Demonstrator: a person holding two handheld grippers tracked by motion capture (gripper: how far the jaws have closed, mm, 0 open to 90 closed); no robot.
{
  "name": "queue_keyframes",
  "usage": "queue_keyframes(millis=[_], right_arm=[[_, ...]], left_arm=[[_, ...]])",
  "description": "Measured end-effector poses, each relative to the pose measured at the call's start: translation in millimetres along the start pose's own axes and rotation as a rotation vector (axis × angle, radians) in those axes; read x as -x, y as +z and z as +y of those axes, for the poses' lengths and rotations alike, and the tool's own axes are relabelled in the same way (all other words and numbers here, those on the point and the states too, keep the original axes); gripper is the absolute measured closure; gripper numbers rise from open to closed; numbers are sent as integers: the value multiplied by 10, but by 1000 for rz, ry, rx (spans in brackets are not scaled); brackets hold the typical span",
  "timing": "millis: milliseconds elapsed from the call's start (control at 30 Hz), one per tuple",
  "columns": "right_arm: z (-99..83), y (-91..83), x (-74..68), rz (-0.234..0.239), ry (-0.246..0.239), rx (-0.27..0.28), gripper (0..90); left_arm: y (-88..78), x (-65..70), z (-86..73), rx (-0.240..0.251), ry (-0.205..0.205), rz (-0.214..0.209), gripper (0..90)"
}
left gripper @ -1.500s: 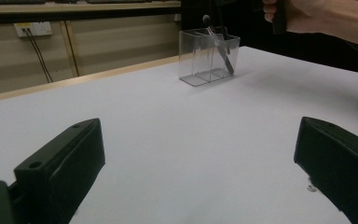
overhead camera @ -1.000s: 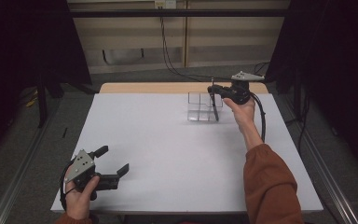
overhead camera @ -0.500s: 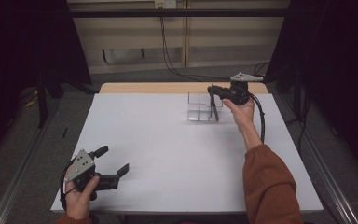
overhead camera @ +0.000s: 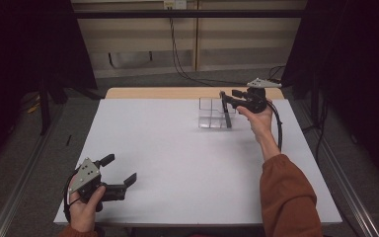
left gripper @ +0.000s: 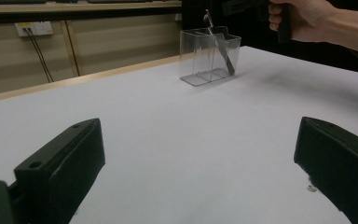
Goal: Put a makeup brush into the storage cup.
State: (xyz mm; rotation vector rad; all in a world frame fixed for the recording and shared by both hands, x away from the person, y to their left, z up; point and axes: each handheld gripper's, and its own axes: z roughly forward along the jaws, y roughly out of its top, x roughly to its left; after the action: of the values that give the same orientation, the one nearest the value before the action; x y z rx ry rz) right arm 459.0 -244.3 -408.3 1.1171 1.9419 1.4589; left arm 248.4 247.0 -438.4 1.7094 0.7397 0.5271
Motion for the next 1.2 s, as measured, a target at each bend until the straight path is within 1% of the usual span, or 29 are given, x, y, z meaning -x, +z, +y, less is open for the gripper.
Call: queue_keyframes(millis=[67,133,200,233,333,367,467,500,600,733,767,800,833,867,900,933,967,1033,1100,1167,1200], right_arm=[[14,-13,-15,7,-3,2,397],[28,-14,-29,4,-4,9,320],[36,-13,-44,4,-9,6,285],[38,-12,-52,1,-8,7,225],[39,-16,-72,8,4,10,178],[39,-18,-76,9,8,9,134],[23,-29,-102,5,26,6,41],[12,-31,-120,-5,31,2,22],[-19,-59,-138,-12,24,17,2],[-53,-93,-166,-11,25,3,5],[-59,-102,-180,-10,22,1,24],[-66,-114,-191,5,12,-3,30],[-70,-125,-207,9,8,-2,19],[-75,-135,-222,0,7,5,19],[-79,-150,-234,1,8,15,24],[-81,-165,-238,11,12,17,21],[-82,-180,-241,10,15,18,18],[-92,-207,-255,-7,30,24,23],[-118,-239,-280,-25,17,40,22],[-136,-272,-298,-33,2,39,21],[-142,-298,-310,-35,9,46,21]], left_arm=[[2,0,1,-1,3,-2,18],[5,0,3,-1,3,-3,17],[13,-3,1,1,-2,-2,17],[16,-7,0,0,-3,-1,17],[24,-14,0,6,-12,6,18],[25,-21,0,6,-11,7,17],[40,-41,-2,2,-11,9,17],[46,-45,-1,4,-12,6,18],[62,-54,-2,1,-16,9,17],[42,-55,-8,1,-16,11,18],[38,-55,-10,0,-19,15,17],[37,-57,-11,-1,-20,16,17],[36,-58,-11,-1,-21,17,18],[37,-56,-10,-1,-19,17,17],[37,-52,-10,-1,-19,16,18],[38,-50,-9,-1,-15,12,17],[39,-48,-8,-1,-14,11,17],[35,-46,-7,0,-15,11,17],[29,-44,-6,-1,-13,12,17],[20,-37,-6,-2,-10,10,17],[16,-30,-5,2,-12,9,18]])
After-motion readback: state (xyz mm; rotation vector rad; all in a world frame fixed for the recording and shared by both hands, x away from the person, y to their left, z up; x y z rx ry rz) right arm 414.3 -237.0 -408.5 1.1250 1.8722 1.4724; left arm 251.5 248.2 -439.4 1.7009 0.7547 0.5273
